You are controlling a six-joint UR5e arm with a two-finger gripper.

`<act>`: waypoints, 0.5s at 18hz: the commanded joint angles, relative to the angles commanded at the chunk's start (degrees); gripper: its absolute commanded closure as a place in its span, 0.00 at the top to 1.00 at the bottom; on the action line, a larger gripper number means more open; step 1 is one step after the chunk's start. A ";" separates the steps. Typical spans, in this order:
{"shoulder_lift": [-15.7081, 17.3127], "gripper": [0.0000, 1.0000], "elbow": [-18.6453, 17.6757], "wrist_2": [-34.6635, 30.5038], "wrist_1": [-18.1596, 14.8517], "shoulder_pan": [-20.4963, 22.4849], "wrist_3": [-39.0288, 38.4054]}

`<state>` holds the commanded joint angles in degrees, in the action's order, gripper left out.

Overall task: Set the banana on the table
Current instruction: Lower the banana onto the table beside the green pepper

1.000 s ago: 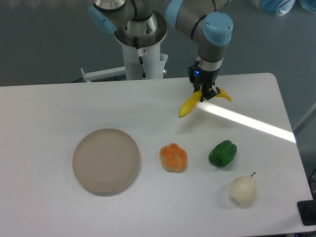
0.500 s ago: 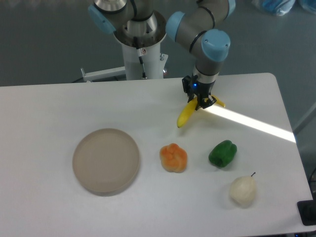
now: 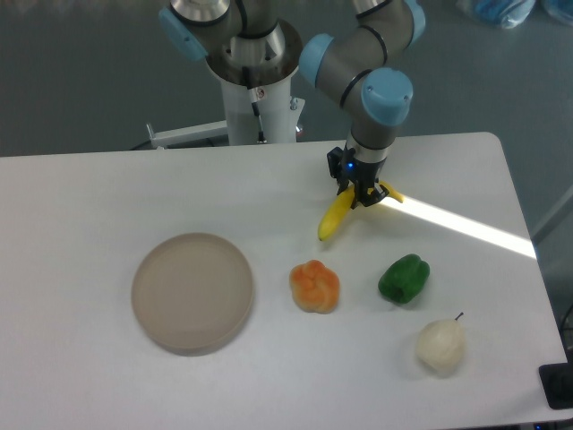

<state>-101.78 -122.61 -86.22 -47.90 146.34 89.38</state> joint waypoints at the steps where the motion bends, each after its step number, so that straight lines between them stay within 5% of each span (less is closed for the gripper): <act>1: 0.00 0.30 0.00 0.00 0.09 -0.09 0.17; 9: -0.44 0.30 0.35 -0.26 0.18 -0.18 2.72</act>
<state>-102.22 -122.26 -86.48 -47.72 146.16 92.11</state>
